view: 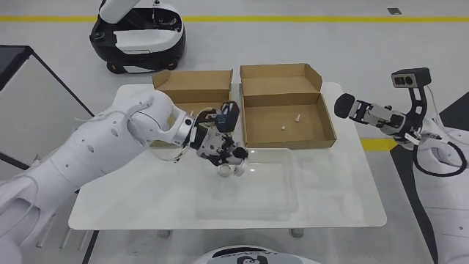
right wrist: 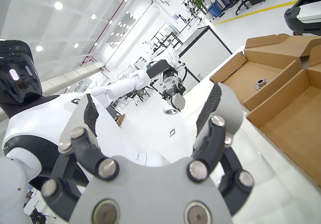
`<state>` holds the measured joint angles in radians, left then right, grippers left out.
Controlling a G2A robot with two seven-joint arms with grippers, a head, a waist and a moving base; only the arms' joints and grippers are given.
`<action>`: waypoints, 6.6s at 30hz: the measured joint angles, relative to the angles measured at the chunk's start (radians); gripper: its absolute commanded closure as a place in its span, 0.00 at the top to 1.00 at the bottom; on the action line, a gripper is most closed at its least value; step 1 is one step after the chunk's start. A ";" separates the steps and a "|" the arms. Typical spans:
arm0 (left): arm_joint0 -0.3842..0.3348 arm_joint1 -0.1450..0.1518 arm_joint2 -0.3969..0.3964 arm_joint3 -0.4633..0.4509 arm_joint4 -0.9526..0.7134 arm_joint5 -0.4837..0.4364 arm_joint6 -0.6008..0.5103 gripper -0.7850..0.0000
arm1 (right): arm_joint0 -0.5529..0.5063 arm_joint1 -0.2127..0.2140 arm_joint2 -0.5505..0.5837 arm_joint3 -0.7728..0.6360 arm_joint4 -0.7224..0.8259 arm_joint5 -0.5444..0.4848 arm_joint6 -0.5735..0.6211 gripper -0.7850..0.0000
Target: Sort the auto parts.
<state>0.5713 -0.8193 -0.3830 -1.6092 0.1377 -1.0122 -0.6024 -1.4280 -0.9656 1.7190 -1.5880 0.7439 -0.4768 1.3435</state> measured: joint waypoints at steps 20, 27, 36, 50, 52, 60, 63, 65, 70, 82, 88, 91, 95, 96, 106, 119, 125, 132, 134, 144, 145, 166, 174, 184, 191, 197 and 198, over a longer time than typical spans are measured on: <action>0.079 0.063 -0.073 0.122 -0.049 0.000 0.255 0.00 | 0.000 0.000 0.000 0.000 0.000 0.000 0.000 1.00; 0.079 0.063 -0.073 0.122 -0.049 0.000 0.255 0.00 | 0.000 0.000 0.000 0.000 0.000 0.000 0.000 1.00; 0.079 0.063 -0.073 0.122 -0.049 0.000 0.255 0.00 | 0.000 0.000 0.000 0.000 0.000 0.000 0.000 1.00; 0.084 0.063 -0.074 0.116 -0.054 0.000 0.261 0.00 | 0.000 0.000 0.000 0.000 0.000 0.000 0.000 1.00; 0.111 0.063 -0.083 0.103 -0.113 0.000 0.302 0.00 | 0.000 0.000 0.000 0.000 0.000 0.000 0.000 1.00; 0.209 0.066 -0.178 0.001 -0.367 0.000 0.350 0.00 | 0.000 0.000 0.000 0.000 0.000 0.000 0.000 1.00; 0.260 0.069 -0.238 -0.040 -0.402 0.000 0.321 0.00 | 0.000 0.000 0.000 0.000 0.000 0.000 0.000 1.00; 0.293 0.067 -0.277 -0.064 -0.424 0.000 0.304 0.00 | 0.000 0.000 0.000 0.000 0.000 0.000 0.000 1.00; 0.402 0.052 -0.411 -0.116 -0.522 0.000 0.255 0.00 | 0.000 0.000 0.000 0.000 0.000 0.000 0.000 1.00; 0.640 -0.082 -0.805 -0.140 -1.069 0.000 -0.241 0.00 | 0.000 0.000 0.000 0.000 0.000 0.000 0.000 1.00; 0.694 -0.142 -0.874 -0.150 -0.985 0.000 -0.212 0.00 | 0.000 0.000 0.000 0.000 0.000 0.000 0.000 1.00; 0.705 -0.156 -0.880 -0.142 -0.914 0.000 -0.204 0.00 | 0.000 0.000 0.000 0.000 0.000 0.000 0.000 1.00; 0.709 -0.163 -0.888 -0.113 -0.855 0.000 -0.206 0.00 | 0.000 0.000 0.000 0.000 0.000 0.000 0.000 1.00; 0.707 -0.161 -0.885 -0.100 -0.802 0.000 -0.206 0.00 | 0.000 0.000 0.000 0.000 0.000 0.000 0.000 1.00; 0.694 -0.140 -0.842 -0.110 -0.651 0.000 -0.206 0.00 | 0.000 0.000 0.000 0.000 0.000 0.000 0.000 1.00; 0.734 -0.176 -0.899 -0.234 -0.922 0.000 -0.206 0.00 | 0.000 0.000 0.000 0.000 0.000 0.000 0.000 1.00; 0.742 -0.171 -0.882 -0.209 -0.791 0.000 -0.206 0.00 | 0.000 0.000 0.000 0.000 0.000 0.000 0.000 1.00; 0.731 -0.147 -0.852 -0.160 -0.645 0.000 -0.206 0.00 | 0.000 0.000 0.000 0.000 0.000 0.000 0.000 1.00; 0.728 -0.143 -0.847 -0.164 -0.653 0.000 -0.206 0.00 | 0.000 0.000 0.000 0.000 0.000 0.000 0.000 1.00; 0.742 -0.159 -0.893 -0.205 -0.852 0.000 -0.206 0.00 | 0.000 0.000 0.000 0.000 0.000 0.000 0.000 1.00; 0.743 -0.160 -0.895 -0.205 -0.848 0.000 -0.206 0.00 | 0.000 0.000 0.000 0.000 0.000 0.000 0.000 1.00; 0.742 -0.174 -0.930 -0.174 -0.789 0.068 -0.154 0.00 | 0.000 0.000 0.000 0.000 0.000 0.000 0.000 1.00; 0.692 -0.182 -0.929 -0.150 -0.474 0.264 -0.081 0.00 | 0.000 0.000 0.000 0.000 0.000 0.000 0.000 1.00; 0.382 -0.223 -0.771 -0.037 -0.194 0.444 -0.073 0.00 | 0.000 0.000 0.000 0.000 0.000 0.000 0.000 1.00; 0.194 -0.234 -0.676 0.053 0.153 0.699 -0.210 0.00 | 0.000 0.000 0.000 0.000 0.000 0.000 0.000 1.00; 0.239 -0.223 -0.643 0.033 0.383 0.798 -0.286 0.00 | 0.000 0.000 0.000 0.000 0.000 0.000 0.000 1.00; 0.256 -0.221 -0.643 0.025 0.410 0.818 -0.292 0.00 | 0.000 0.000 0.000 0.000 0.000 0.000 0.000 1.00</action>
<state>0.8272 -1.0401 -1.0259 -1.5839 0.5473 -0.1946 -0.8948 -1.4280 -0.9656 1.7190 -1.5880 0.7439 -0.4768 1.3435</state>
